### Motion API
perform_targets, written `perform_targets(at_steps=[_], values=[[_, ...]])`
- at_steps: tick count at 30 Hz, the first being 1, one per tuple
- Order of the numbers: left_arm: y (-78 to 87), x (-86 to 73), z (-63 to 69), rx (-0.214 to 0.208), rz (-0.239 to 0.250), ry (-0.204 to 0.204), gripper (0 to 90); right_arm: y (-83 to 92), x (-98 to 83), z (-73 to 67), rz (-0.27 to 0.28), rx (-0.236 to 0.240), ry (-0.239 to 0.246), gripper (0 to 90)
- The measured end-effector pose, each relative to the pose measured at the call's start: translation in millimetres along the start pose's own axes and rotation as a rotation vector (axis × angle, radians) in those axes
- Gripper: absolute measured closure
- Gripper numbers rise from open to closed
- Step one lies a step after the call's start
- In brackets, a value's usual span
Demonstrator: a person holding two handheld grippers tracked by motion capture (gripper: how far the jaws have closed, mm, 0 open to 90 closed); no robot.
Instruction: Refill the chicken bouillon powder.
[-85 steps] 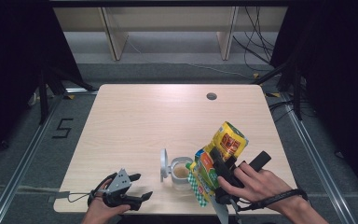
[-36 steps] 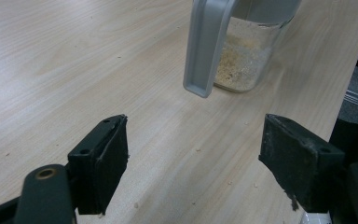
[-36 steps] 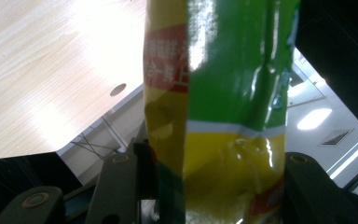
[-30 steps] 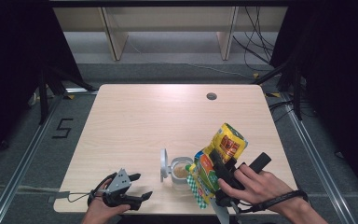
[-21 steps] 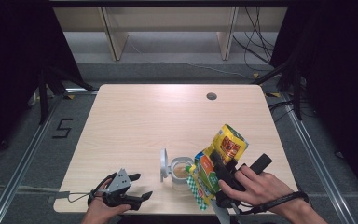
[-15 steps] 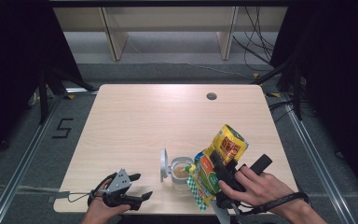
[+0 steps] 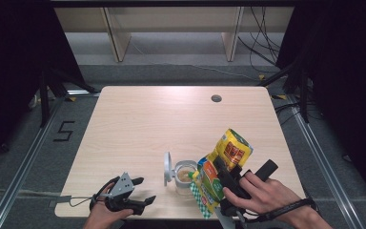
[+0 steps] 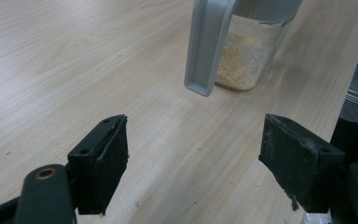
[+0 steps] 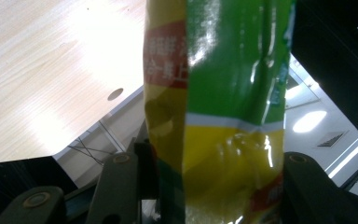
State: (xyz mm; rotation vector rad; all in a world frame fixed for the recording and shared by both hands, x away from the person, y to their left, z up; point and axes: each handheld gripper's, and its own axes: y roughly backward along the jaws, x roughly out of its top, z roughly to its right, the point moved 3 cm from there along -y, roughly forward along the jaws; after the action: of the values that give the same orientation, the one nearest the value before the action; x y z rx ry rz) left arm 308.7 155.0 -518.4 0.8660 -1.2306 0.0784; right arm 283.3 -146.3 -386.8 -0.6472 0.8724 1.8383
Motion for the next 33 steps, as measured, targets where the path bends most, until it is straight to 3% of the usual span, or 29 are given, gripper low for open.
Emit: perform_targets(at_steps=[7,10,18,20,33], values=[[0.9,0.4,-1.2,-0.006,-0.008,-0.022,22.9,0.0,1.4,-0.8,0.005,0.006,0.008,58.5],[0.3,0.0,0.1,0.003,-0.003,-0.002,22.9,0.5,1.8,-1.4,0.007,0.001,-0.002,58.6],[0.2,-0.2,0.6,0.003,-0.003,0.004,22.9,0.9,1.6,-1.8,0.008,-0.002,0.000,58.6],[0.5,0.4,-0.9,0.001,-0.004,-0.022,22.9,0.9,1.6,-1.9,0.007,0.005,0.005,58.6],[0.8,0.3,-1.2,0.004,-0.007,-0.026,22.9,-4.3,-3.8,-2.4,0.000,0.015,0.006,58.7]])
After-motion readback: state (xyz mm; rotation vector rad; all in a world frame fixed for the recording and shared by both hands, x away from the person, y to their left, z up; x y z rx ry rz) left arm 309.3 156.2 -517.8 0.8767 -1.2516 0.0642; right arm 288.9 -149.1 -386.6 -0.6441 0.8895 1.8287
